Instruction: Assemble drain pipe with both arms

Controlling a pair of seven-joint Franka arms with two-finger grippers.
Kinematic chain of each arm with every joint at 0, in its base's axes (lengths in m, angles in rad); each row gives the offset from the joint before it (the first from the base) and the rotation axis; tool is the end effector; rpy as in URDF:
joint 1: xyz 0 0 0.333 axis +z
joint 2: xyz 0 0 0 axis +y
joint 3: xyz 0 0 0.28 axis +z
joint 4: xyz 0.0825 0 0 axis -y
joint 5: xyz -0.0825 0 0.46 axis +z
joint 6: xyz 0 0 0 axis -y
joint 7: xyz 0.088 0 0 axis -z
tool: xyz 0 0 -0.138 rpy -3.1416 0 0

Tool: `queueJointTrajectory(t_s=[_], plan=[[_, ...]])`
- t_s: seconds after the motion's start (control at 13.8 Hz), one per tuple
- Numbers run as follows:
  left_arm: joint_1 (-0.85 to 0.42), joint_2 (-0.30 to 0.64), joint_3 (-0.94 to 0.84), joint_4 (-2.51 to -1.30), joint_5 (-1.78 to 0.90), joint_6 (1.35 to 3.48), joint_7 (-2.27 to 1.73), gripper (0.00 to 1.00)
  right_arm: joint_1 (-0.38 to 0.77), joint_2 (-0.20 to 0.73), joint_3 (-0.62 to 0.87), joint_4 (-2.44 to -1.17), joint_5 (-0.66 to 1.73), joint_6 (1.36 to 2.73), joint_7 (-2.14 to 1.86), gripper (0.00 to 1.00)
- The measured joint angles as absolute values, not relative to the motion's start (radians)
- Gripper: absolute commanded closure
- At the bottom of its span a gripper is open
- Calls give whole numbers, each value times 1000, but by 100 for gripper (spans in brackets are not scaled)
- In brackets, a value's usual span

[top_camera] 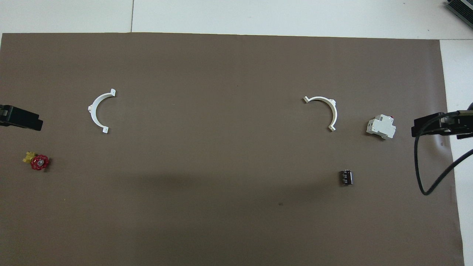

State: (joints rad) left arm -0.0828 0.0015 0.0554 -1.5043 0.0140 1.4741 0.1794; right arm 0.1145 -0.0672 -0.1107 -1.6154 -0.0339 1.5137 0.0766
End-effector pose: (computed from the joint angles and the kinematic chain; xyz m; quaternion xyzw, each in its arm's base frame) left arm 0.6200 -0.0150 0.5844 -0.9946 0.1026 0.0163 0.0058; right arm 0.6048 -0.0041 0.5696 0.9991 -0.0369 -0.0169 0.0139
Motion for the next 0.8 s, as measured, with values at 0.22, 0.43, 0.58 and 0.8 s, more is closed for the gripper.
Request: queueJointTrajectory(t_s=[0.22,0.43,0.58,0.8], plan=[[-83,1,55,-1504,14,1474,179,0,115,-67,-111,-1618,-34,1514,77,0],[-83,1,55,-1504,14,1474,179,0,115,-68,-111,-1621,-34,1514,77,0],[-83,1,55,-1504,14,1474,179,0,115,-69,-110,-1624,-34,1514,76,0],[-83,1,55,-1504,14,1474,179,0,115,-76,-109,-1624,-34,1514,75,0]])
